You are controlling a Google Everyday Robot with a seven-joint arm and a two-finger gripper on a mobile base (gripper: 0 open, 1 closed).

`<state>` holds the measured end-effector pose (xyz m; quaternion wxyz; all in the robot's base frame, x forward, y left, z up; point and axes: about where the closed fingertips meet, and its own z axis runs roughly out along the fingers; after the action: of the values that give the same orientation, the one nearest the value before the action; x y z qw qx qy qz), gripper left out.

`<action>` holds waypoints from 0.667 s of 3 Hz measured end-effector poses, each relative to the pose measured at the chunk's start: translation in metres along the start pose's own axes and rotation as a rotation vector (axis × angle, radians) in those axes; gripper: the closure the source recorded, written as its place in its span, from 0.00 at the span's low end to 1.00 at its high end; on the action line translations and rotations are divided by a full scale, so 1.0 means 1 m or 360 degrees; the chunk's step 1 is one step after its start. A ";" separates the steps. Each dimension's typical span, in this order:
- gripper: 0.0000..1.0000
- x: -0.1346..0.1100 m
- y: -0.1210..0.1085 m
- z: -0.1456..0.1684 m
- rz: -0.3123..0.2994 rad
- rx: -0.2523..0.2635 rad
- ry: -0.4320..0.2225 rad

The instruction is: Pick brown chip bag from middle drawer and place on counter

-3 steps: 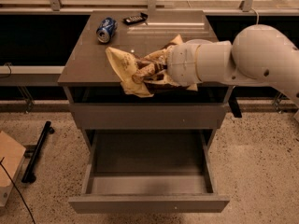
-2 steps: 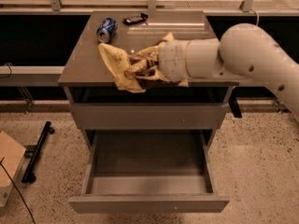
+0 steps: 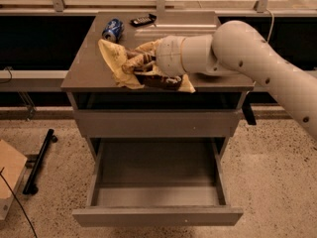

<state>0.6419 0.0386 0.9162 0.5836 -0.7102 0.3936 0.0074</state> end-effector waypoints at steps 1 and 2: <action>0.84 0.016 -0.012 0.019 0.0023 0.0018 0.0025; 0.62 0.028 -0.026 0.030 0.0053 0.0095 0.0012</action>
Offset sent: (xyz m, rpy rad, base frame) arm 0.0775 0.0082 0.0009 0.1160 -0.0232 -0.0820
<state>0.6897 0.0486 0.9144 0.6029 -0.6858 0.4076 0.0026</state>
